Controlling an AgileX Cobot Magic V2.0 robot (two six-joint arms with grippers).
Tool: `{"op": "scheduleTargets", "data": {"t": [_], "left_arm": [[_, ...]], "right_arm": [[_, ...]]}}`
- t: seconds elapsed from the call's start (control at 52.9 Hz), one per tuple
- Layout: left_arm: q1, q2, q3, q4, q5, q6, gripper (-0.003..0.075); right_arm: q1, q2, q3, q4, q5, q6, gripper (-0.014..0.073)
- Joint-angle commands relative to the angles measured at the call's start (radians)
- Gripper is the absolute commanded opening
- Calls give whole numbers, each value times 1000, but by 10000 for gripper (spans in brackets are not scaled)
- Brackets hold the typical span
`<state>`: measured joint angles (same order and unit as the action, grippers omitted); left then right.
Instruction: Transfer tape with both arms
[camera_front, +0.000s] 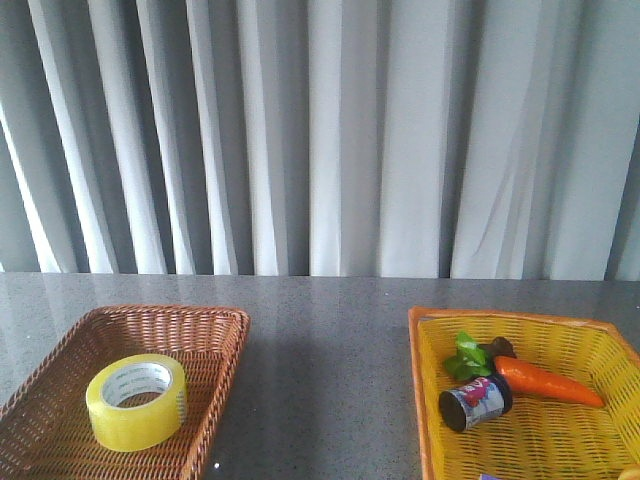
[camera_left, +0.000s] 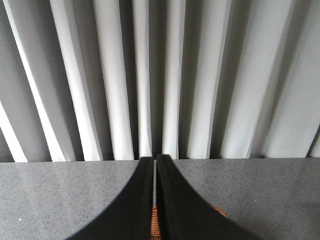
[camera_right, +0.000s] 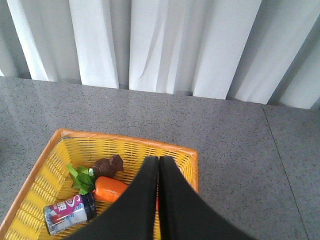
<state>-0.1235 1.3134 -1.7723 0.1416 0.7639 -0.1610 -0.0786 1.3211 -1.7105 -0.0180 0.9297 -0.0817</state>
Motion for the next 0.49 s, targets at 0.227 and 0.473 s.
{"op": "scheduleTargets", "data": {"t": [0.227,0.473], "left_arm": [[-4,-19,-25,5,-67,-3,-7],[-4,-114,138,7,-209,-3,-7]], "right_arm": [[-6,-28,-22,-9,-68,-2,-8],[-6,-28,-22,-9,-68,-2,-8]]}}
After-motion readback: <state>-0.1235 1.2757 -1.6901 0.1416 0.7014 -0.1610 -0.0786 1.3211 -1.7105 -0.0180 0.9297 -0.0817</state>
